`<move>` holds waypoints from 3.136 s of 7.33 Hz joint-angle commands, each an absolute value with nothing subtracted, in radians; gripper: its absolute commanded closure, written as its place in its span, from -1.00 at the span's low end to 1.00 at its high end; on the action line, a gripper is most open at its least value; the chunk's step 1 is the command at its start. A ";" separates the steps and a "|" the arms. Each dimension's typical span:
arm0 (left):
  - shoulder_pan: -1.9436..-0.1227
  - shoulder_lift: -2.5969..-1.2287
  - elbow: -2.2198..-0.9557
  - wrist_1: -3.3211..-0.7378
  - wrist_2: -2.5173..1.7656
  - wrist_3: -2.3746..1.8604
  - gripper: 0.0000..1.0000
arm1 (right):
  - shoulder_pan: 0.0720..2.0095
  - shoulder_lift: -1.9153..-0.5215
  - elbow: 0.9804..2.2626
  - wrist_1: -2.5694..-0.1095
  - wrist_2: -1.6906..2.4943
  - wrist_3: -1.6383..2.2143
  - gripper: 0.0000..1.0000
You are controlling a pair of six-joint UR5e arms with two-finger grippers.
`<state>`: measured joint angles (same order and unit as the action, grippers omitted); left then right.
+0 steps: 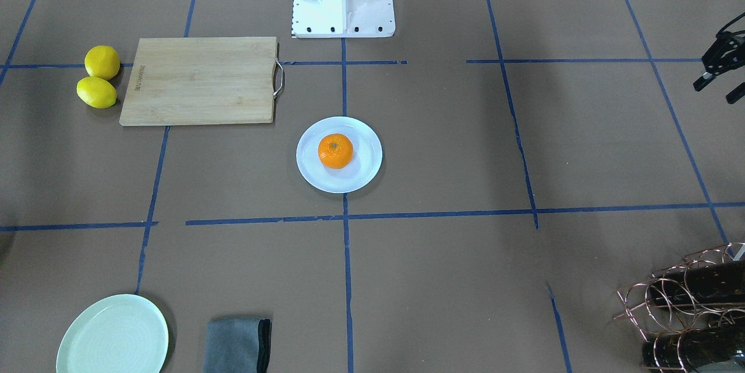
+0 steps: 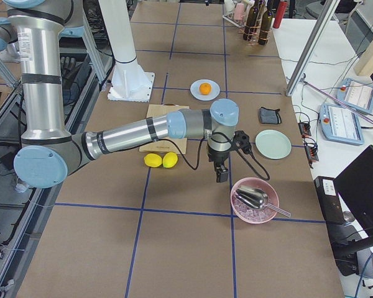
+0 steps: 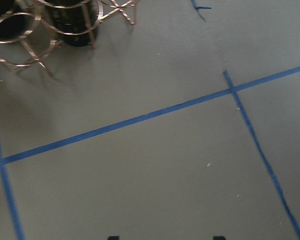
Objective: Pick orange to plate
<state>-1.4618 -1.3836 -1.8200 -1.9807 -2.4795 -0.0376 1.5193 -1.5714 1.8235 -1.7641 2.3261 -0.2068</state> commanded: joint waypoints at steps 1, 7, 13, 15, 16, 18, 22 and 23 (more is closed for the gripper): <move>-1.544 -1.391 -1.801 -1.742 -2.373 0.182 -0.40 | 1.583 -1.586 1.769 -1.769 2.413 -0.235 -1.00; -1.566 -1.440 -1.815 -1.466 -2.370 0.215 -1.00 | 1.580 -1.626 1.779 -1.761 2.401 -0.235 -1.00; -1.557 -1.443 -1.845 -1.465 -2.372 0.216 -1.00 | 1.486 -1.618 1.809 -1.763 2.319 -0.210 -1.00; -1.549 -1.443 -1.830 -1.462 -2.398 0.216 -1.00 | 1.488 -1.629 1.806 -1.763 2.319 -0.210 -1.00; -1.548 -1.443 -1.769 -1.463 -2.395 0.216 -1.00 | 1.488 -1.632 1.802 -1.763 2.321 -0.209 -1.00; -1.548 -1.437 -1.747 -1.457 -2.395 0.213 -1.00 | 1.488 -1.638 1.789 -1.763 2.362 -0.207 -1.00; -1.555 -1.457 -1.761 -1.310 -2.392 0.213 -1.00 | 1.489 -1.643 1.778 -1.763 2.361 -0.209 -1.00; -1.555 -1.457 -1.735 -1.337 -2.390 0.218 -1.00 | 1.489 -1.643 1.776 -1.763 2.358 -0.210 -1.00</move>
